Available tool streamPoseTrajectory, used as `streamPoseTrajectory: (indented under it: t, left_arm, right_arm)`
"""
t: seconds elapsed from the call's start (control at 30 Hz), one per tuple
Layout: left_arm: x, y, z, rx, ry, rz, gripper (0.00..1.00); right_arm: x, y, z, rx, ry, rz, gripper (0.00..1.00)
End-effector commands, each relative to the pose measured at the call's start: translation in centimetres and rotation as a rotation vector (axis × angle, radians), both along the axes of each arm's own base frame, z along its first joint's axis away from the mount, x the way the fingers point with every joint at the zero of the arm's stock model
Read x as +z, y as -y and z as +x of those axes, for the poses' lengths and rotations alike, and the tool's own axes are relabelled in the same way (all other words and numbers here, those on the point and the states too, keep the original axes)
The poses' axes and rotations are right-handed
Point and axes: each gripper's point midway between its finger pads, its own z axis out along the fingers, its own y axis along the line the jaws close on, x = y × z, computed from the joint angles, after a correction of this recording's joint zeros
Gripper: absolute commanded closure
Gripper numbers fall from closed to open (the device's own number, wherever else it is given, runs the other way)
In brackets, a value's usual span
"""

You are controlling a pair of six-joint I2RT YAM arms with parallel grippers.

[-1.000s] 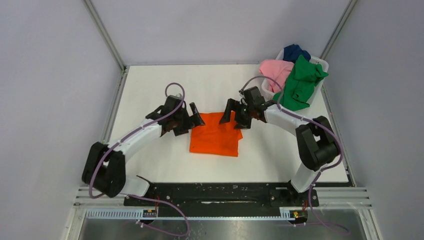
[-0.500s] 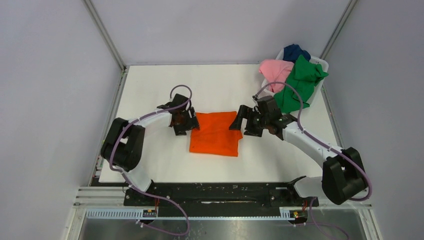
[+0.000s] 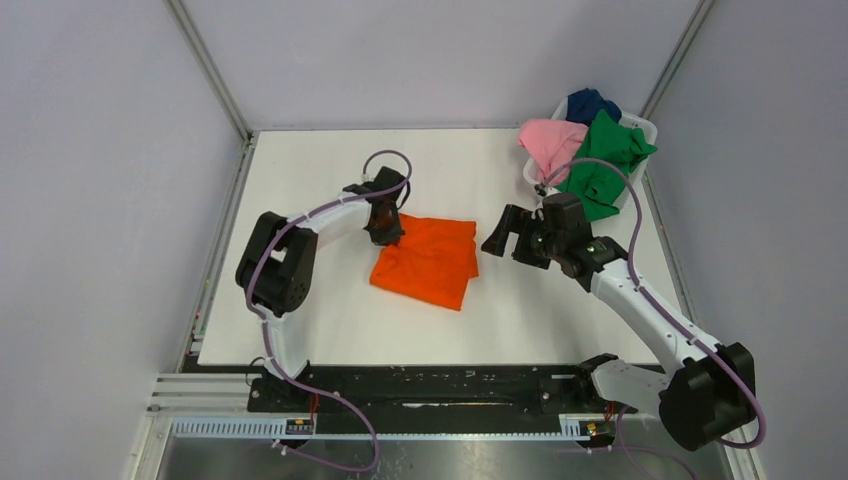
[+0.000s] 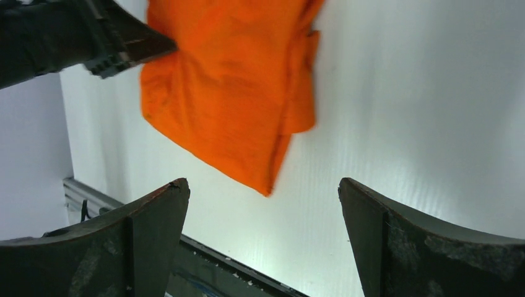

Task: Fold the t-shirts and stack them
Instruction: Put the neatly folded tshirt into the corner of the board with the left arm

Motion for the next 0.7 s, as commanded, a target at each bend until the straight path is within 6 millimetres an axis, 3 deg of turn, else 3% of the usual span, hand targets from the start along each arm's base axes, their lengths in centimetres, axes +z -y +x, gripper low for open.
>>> streamPoseTrajectory:
  t: [0.0, 0.33, 0.47, 0.67]
  left_arm:
    - [3.8, -6.9, 4.7, 0.086, 0.136, 0.363, 1.0]
    - [7.1, -18.9, 13.7, 0.211, 0.179, 0.667, 1.0]
    - [7.5, -24.1, 17.0, 0.259, 0.175, 0.693, 1.0]
    - [8.2, -29.7, 21.3, 0.344, 0.252, 0.642, 1.0]
  right_arm:
    - [-0.1, 4.0, 1.1, -0.111, 0.059, -0.114, 0.0]
    - [1.1, 10.3, 2.6, -0.319, 0.196, -0.279, 0.0]
    - [0.9, 11.1, 2.7, -0.346, 0.223, -0.307, 0.01]
    - [0.7, 11.9, 2.7, -0.361, 0.232, -0.341, 0.01]
